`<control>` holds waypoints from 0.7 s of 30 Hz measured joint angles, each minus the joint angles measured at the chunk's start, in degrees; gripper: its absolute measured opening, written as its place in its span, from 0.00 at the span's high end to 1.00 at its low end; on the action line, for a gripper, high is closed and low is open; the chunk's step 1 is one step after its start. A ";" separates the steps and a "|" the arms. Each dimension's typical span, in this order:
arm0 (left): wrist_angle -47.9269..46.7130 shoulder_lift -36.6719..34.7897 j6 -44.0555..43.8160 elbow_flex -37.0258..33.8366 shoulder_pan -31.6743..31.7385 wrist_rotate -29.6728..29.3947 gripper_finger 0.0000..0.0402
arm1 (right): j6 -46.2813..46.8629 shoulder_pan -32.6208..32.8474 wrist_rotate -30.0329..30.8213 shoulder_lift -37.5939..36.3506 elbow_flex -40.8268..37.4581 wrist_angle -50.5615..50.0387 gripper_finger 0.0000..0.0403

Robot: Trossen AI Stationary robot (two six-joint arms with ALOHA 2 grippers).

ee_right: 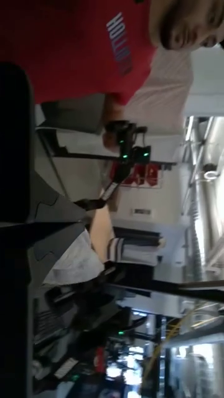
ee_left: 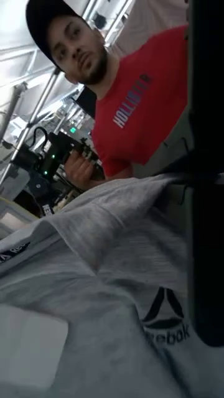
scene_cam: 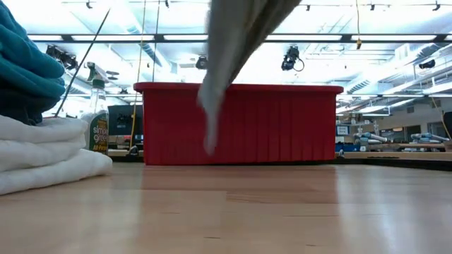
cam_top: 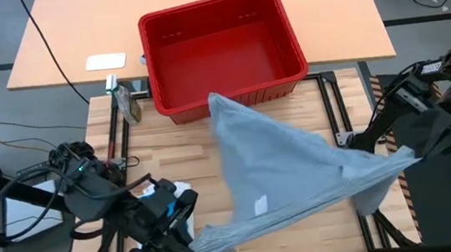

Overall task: Fold laundry
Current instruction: Remove the grey shirt from the red bin onto the table

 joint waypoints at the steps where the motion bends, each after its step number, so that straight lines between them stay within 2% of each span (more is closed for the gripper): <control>1: 0.39 -0.02 -0.09 0.00 0.00 0.02 0.98 | -0.59 0.27 -0.01 -0.15 0.00 0.53 1.00; 8: 0.90 -0.03 3.04 0.00 -0.20 1.47 0.98 | -1.83 1.25 -0.64 -1.43 0.00 3.29 1.00; 15: -1.80 -0.08 2.46 0.00 -0.39 1.97 0.98 | 5.86 1.25 1.52 -1.17 0.00 1.90 1.00; 18: -12.54 -0.27 -3.59 0.09 -0.46 1.91 0.98 | 10.67 1.27 6.13 -1.13 0.00 -6.49 1.00; 21: -28.12 -0.11 -11.22 0.01 -1.20 -1.49 0.98 | 20.08 1.27 11.32 -0.72 0.00 -18.14 0.99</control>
